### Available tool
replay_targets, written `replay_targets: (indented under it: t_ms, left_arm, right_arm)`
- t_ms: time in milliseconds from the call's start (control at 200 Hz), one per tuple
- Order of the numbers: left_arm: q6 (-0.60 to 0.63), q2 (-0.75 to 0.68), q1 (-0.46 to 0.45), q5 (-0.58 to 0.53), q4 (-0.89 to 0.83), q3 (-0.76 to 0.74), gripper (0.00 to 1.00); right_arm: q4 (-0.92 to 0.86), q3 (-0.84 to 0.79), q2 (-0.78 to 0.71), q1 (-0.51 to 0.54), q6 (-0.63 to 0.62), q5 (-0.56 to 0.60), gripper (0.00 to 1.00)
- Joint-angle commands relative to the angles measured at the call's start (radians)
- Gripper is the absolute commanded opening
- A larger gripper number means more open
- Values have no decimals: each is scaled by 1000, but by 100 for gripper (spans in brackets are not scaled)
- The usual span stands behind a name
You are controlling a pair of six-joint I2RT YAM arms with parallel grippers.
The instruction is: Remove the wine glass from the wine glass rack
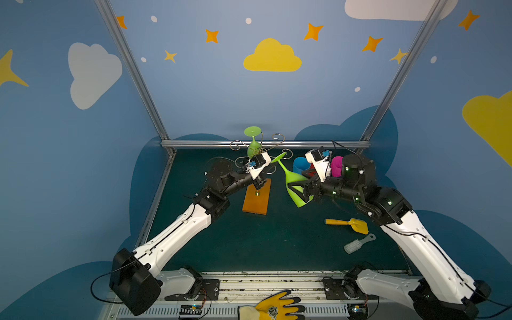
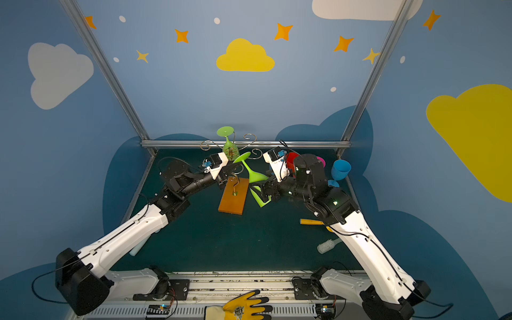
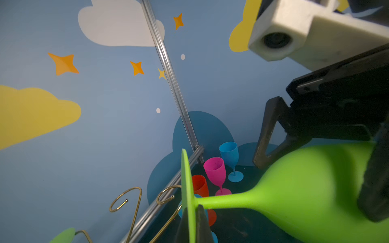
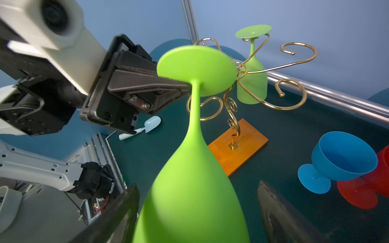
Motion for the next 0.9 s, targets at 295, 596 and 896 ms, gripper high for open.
replay_targets:
  t_ms: [295, 596, 896]
  left_arm:
    - [-414, -3, 102, 26, 10, 39, 3]
    - [-448, -9, 115, 57, 20, 38, 3]
    - [-454, -11, 114, 69, 23, 31, 3]
  right_arm:
    - [109, -118, -176, -119, 69, -60, 87]
    - [139, -149, -203, -180, 93, -54, 80]
    - [244, -132, -122, -184, 144, -105, 78]
